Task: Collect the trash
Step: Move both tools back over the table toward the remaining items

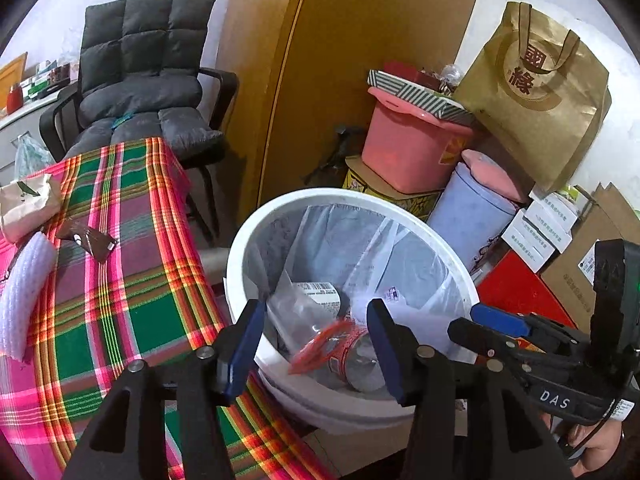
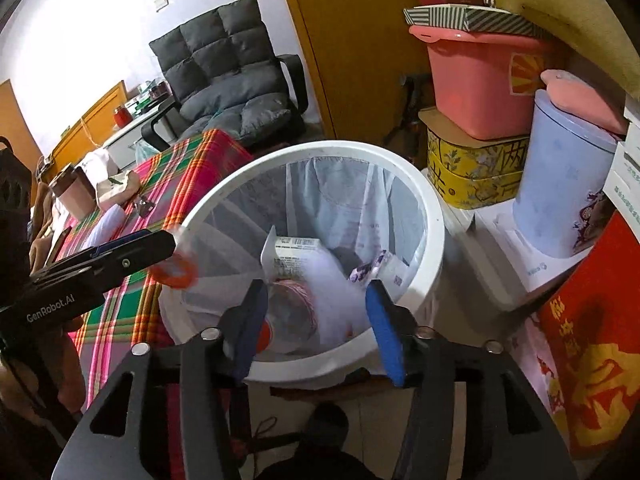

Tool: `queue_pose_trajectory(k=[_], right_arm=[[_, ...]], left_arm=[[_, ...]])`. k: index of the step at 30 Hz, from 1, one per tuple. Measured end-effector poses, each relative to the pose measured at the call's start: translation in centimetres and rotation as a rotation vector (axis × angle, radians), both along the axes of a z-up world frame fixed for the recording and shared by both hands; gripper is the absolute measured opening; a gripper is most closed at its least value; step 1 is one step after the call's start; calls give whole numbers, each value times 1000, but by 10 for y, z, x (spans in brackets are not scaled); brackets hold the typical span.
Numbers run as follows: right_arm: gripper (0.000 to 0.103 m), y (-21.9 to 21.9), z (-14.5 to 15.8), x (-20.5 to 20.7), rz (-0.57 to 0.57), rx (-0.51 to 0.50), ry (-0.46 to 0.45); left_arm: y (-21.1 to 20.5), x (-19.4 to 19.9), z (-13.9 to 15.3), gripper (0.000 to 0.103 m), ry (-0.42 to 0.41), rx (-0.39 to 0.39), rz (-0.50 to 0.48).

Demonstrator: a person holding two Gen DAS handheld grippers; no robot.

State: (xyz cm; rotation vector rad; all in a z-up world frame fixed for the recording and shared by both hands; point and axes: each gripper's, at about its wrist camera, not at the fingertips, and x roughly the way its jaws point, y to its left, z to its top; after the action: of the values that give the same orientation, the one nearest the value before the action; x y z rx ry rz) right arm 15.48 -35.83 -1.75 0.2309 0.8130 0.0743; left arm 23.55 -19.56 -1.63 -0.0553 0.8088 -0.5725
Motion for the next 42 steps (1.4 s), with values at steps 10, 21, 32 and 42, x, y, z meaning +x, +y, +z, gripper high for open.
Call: queue_pose_trajectory(k=[10,21,32,42], right_arm=[[54,5,12,-10,0,-5,-36],[54,33,25,-26,71,-10,-76],[54,62,33,-39,145,-12,-103],[54,90,36,-46,216,-16,-118]], left_arm=[[10,-14,12,53,-32,-1,20],[39,-47,22,53,-44,10,60],[75,-76,25,53,-48,-6,125],[108,-94,27,53,-65,0,193]])
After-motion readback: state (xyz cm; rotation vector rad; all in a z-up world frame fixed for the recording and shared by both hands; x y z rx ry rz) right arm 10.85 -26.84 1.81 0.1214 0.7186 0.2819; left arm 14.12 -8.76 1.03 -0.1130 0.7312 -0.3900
